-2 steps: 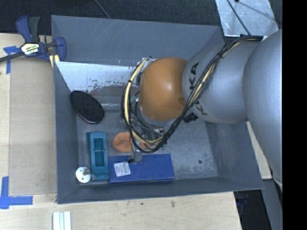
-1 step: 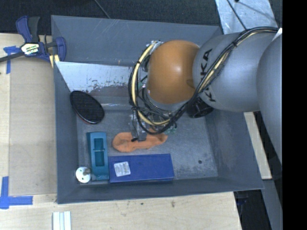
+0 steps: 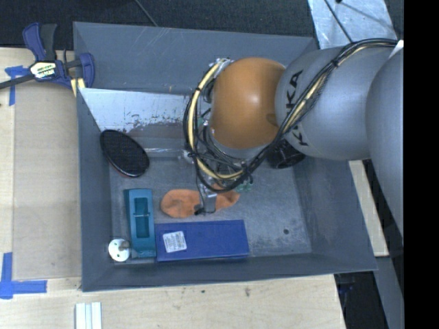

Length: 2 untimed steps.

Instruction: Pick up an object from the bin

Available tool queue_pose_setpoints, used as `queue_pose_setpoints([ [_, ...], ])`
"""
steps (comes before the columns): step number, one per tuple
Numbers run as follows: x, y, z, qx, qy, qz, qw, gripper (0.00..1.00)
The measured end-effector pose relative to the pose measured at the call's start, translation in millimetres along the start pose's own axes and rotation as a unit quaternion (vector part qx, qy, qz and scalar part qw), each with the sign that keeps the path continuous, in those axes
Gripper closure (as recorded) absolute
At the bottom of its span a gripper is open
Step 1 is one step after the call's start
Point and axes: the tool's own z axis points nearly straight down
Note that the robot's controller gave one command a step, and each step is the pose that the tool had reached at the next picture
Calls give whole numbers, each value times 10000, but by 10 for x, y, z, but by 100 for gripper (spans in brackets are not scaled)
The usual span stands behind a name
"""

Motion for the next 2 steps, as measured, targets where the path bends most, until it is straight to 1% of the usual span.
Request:
queue_pose_setpoints([
  [1,0,0,0,0,1,3,10000,0],
  [2,186,-150,494,0,8,-871,9962,100],
])
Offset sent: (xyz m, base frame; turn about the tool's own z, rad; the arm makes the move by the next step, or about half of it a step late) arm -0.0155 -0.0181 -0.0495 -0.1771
